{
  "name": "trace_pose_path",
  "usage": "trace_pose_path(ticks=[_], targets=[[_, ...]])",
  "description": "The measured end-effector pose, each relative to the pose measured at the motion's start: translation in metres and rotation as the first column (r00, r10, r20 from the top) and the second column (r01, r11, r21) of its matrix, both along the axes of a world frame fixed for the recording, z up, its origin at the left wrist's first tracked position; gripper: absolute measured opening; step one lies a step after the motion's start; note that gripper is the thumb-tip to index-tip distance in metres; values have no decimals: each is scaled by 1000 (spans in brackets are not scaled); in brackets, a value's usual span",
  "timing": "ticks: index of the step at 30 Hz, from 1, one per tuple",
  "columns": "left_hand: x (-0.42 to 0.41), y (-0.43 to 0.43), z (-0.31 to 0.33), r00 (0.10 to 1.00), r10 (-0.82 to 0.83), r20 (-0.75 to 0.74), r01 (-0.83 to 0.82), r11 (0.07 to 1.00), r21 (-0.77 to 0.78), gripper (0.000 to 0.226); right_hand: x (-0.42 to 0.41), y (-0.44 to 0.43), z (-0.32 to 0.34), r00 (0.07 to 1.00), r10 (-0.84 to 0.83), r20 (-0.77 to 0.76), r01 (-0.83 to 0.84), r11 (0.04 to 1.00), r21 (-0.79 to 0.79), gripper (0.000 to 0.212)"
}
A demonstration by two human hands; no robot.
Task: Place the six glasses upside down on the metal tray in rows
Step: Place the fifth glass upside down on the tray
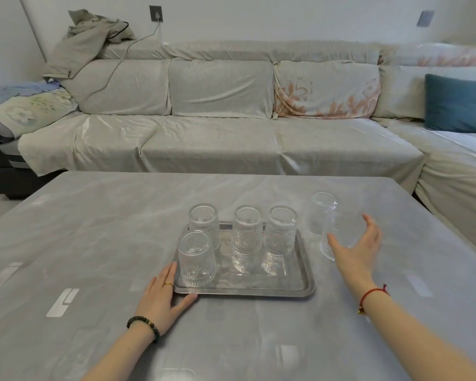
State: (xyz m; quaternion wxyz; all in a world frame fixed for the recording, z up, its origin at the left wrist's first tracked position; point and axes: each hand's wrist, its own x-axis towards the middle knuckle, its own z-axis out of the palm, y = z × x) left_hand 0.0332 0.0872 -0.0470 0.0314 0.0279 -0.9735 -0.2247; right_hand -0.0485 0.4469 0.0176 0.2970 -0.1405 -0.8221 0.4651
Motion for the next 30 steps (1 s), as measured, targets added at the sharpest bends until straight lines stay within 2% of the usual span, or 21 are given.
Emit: trace_pose_path(ticks=[3,7,11,14,16,18,20,22,24,27,30], targets=[[1,1,1,1000,3,-4,-3,1000,-31,87,-13,17,-13,996,6,89,-3,999,-40,94],[2,1,2,1000,8,11,-8,1000,-14,87,-31,25,-32,964,146,222,-78,954,-289,103],[4,5,7,999,17,40,-21,996,89,86,-38,26,-43,944,143,298,-37,941,-337,92],[11,10,15,1000,13,20,-17,969,245,86,-35,28,-40,950,123,287,-28,950,-312,83],[17,14,24,996,22,88,-49,946,319,83,-27,27,-34,962,120,244,-41,951,-305,84],[23,20,34,966,53,255,-119,961,251,69,-15,24,-24,972,163,171,-110,954,-279,82],[28,28,48,911,66,406,-89,995,37,48,-3,21,-11,953,278,121,-249,944,-215,75],[31,41,64,895,44,444,-13,997,-73,42,9,14,6,890,433,142,-423,901,-93,70],[29,57,78,921,-29,388,20,999,27,47,18,2,22,818,531,222,-559,825,86,68],[22,87,95,976,-165,144,120,954,276,62,25,-27,37,754,570,327,-648,728,224,75],[9,109,100,970,-240,-33,239,928,284,84,27,-59,46,741,585,330,-668,692,274,74]])
